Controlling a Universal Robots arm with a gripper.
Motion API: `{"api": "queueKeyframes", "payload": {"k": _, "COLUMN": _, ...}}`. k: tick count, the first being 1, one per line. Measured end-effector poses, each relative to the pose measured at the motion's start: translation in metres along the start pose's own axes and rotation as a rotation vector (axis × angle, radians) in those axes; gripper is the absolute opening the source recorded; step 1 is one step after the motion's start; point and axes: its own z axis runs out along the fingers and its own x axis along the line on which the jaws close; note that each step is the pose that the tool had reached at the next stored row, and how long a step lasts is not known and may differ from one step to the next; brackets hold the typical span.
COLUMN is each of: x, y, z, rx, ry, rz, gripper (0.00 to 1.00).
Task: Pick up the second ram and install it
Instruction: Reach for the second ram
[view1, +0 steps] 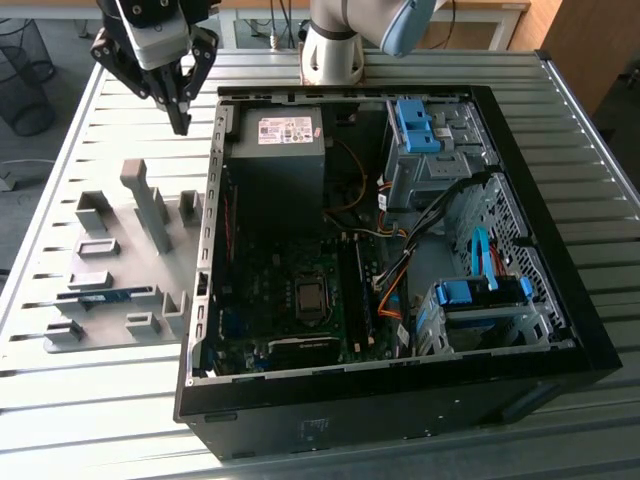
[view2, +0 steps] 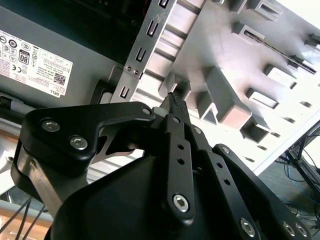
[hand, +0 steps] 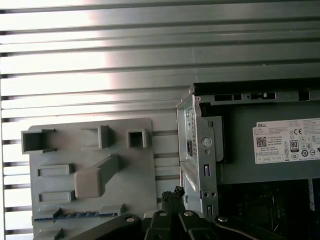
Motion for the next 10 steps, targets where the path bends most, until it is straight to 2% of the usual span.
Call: {"api": "queueKeyframes", "payload": {"k": 10, "x": 0.0040, "y": -0.0003, "z": 0.0007, "rx": 0.0000, "ry": 0.0002, "rz": 0.000, "gripper": 0.11}}
